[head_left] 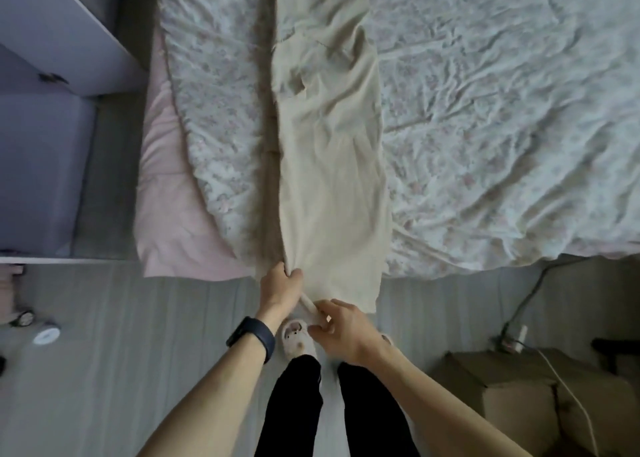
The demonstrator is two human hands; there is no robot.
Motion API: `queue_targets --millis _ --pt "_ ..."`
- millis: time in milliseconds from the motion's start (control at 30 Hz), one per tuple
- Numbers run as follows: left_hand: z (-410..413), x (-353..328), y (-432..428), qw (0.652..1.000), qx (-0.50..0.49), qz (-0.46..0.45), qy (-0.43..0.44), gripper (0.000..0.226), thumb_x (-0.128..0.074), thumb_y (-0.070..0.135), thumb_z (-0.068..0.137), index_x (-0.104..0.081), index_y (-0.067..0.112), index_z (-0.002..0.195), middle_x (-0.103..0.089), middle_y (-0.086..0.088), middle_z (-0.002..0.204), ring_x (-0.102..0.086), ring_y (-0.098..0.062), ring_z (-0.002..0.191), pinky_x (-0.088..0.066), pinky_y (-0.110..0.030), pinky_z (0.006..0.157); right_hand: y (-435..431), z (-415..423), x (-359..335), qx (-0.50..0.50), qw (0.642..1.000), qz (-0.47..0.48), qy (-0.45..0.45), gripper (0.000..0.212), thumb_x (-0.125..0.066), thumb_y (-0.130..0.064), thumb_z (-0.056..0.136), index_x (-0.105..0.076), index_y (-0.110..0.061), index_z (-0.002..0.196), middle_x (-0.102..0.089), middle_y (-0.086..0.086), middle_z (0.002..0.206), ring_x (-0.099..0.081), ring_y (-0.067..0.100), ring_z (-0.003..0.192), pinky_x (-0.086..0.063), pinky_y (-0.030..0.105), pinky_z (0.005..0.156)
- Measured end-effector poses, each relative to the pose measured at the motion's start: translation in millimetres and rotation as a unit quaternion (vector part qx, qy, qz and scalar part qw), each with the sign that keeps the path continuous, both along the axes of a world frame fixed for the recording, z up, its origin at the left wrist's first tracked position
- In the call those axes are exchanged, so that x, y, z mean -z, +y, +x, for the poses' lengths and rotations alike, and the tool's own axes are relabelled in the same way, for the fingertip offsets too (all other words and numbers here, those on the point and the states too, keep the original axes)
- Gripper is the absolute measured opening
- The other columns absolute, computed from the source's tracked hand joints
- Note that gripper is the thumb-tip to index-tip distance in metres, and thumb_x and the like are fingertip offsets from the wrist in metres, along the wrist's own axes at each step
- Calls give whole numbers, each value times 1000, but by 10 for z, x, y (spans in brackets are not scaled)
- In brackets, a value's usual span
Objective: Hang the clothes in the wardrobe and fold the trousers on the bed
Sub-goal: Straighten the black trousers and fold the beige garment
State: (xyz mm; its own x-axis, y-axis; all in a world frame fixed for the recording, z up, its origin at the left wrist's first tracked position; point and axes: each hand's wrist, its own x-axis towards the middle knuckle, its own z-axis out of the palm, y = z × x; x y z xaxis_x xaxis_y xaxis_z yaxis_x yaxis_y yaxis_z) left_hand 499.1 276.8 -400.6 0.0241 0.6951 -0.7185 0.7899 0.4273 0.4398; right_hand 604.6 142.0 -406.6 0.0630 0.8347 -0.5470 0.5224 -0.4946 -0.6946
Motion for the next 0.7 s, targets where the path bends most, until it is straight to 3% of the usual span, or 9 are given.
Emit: queue_targets --millis 100,167,267,367,433,500,600,700 --pt "-582 202 92 1000 3 -3 28 10 -58 23 95 -63 14 96 -71 -11 100 -65 -30 89 -50 -33 73 -124 -201 287 67 994 -77 33 50 -66 -48 89 -58 -27 133 -63 -5 116 -63 10 87 -48 23 85" --pt "-816 382 159 999 27 -5 42 4 -62 22 93 -63 19 95 -71 -5 100 -65 -26 91 -46 -30 72 -132 -151 513 150 982 -117 10 55 -67 -43 92 -51 -20 140 -58 2 128 -64 16 95 -46 26 89" --pt "-1019 752 266 998 48 -22 22 18 -71 33 87 -68 20 98 -71 2 100 -63 -16 87 -43 -27 66 -50 -30 981 290 943 -162 -31 69 -69 -35 91 -39 -9 148 -45 15 146 -56 33 124 -41 35 104" --pt "-1117 1073 335 999 40 -10 -21 20 -75 38 84 -69 21 93 -69 10 91 -62 -9 83 -43 -25 68 63 81 1318 398 906 -147 -7 78 -76 -29 86 -36 -7 149 -41 16 150 -44 32 137 -36 43 113" --pt "-1200 1272 328 998 39 6 -46 21 -76 39 83 -67 23 72 -66 16 70 -59 1 67 -40 -17 59 126 83 1489 439 892 -113 3 66 -79 -27 82 -46 -11 137 -52 9 139 -50 28 129 -43 45 106" --pt "-1255 1389 283 997 45 6 -57 32 -74 40 84 -63 23 60 -62 15 59 -55 3 58 -35 -13 50 159 81 1560 458 884 -93 7 52 -80 -25 80 -50 -17 122 -57 1 122 -55 23 115 -45 38 93" --pt "-1281 1424 233 995 74 -9 -60 30 -68 41 89 -68 17 72 -67 7 79 -62 -8 76 -41 -22 61 169 96 1614 472 877 -87 27 41 -78 -28 82 -54 -21 114 -58 -3 114 -52 15 101 -43 35 87" --pt "-1314 1393 172 993 97 8 -66 30 -68 38 89 -69 9 81 -66 3 89 -61 -13 80 -43 -25 65 112 50 1627 482 872 -82 40 21 -77 -29 82 -63 -22 96 -65 -2 104 -58 11 88 -46 34 79"
